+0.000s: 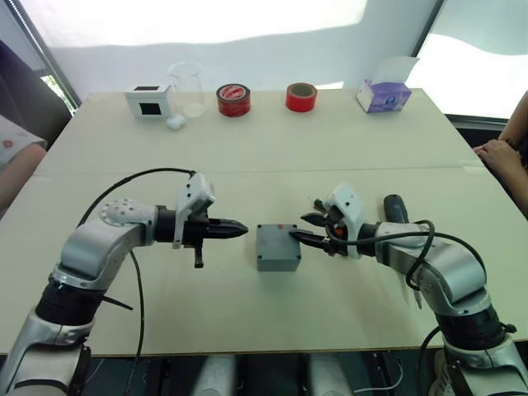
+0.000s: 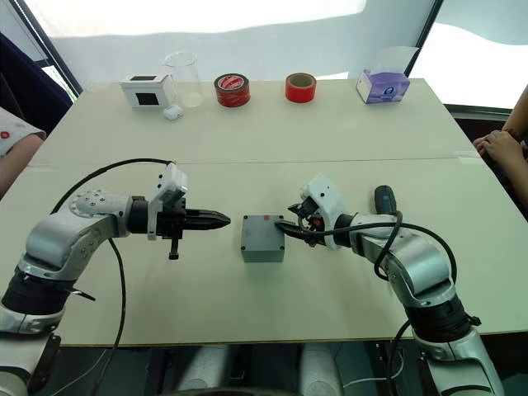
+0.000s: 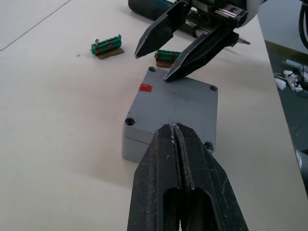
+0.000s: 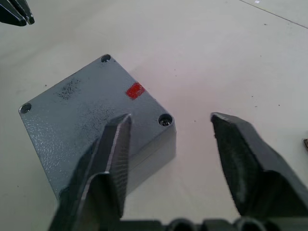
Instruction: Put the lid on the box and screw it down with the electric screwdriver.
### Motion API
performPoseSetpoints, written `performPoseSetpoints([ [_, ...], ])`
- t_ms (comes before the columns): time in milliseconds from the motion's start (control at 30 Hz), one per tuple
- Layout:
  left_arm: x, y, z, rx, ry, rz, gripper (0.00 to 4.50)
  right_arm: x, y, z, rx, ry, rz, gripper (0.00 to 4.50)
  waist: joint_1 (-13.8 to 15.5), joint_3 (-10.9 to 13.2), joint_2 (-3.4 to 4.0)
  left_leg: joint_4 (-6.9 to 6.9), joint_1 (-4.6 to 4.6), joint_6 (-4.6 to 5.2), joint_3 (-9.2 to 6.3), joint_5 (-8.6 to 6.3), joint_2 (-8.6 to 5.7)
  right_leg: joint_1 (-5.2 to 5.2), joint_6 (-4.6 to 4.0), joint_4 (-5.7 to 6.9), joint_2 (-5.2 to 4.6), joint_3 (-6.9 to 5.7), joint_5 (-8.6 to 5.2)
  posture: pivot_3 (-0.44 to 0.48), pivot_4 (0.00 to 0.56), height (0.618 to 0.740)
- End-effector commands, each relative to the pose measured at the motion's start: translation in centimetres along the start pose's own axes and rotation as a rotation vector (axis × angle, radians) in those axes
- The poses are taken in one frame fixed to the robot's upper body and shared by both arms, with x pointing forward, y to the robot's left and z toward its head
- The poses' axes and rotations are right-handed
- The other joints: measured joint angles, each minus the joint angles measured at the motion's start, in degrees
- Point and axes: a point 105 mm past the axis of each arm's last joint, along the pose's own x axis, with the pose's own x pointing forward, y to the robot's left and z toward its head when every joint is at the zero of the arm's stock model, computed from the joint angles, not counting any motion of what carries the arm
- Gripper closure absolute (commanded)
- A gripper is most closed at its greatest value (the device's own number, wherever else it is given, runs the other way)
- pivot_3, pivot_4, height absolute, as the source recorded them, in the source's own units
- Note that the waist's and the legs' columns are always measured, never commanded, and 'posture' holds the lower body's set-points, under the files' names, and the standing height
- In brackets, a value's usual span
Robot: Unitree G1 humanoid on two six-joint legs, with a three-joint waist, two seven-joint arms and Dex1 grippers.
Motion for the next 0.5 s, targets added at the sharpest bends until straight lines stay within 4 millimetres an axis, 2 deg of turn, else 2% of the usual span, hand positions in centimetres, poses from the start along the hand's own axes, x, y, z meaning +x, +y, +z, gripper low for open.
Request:
performPoseSetpoints([
  [33,-0.3,0.7,3.2,0.083,-0.117,0.065,4.5,-2.5,-1.7,2.4,0.028,-0.068,-0.056,0.96,0.2,0.0,-0.01,0.0,0.0,0.0,0.0,0.0,-0.01,0.0,0.0,-0.01,-0.01,0.0,0.0,0.0,0.15,0.74],
  [133,-0.6,-0.3,4.4,0.045,-0.161,-0.021,4.5,-5.5,-3.8,3.9,0.1,-0.097,-0.138,0.96,0.1,0.0,-0.04,0.02,-0.02,0.0,-0.02,0.0,-0.01,0.01,0.01,0.0,-0.02,0.0,0.0,0.0,0.15,0.74],
  [200,-0.6,-0.9,4.6,0.05,-0.153,-0.064,4.5,-7.3,-5.1,4.2,0.135,-0.057,-0.189,0.96,0.1,0.1,0.01,0.01,-0.02,0.0,-0.01,0.0,-0.02,-0.02,0.0,0.02,-0.03,0.0,0.0,0.0,0.15,0.74],
  [267,-0.4,-1.5,4.7,0.084,-0.125,-0.103,4.5,-9.5,-6.5,4.3,0.177,0.011,-0.249,0.36,0.0,0.1,0.0,-0.01,0.0,0.0,-0.01,0.0,-0.01,0.0,0.0,-0.01,-0.02,0.0,0.0,0.0,0.15,0.74],
  [333,-0.1,-2.3,4.8,0.115,-0.105,-0.145,4.5,-11.5,-7.9,4.1,0.242,0.086,-0.317,0.05,0.0,0.1,0.01,-0.02,0.01,0.01,0.01,0.0,0.01,0.01,-0.01,-0.03,-0.02,0.0,-0.01,0.0,0.15,0.74],
  [500,0.4,-3.5,4.6,0.177,-0.06,-0.216,4.5,-14.6,-9.7,2.3,0.367,0.298,-0.432,0.05,0.0,0.1,0.02,-0.04,0.0,0.02,0.06,-0.01,0.03,0.02,-0.03,-0.1,-0.04,0.01,-0.02,0.0,0.15,0.74],
])
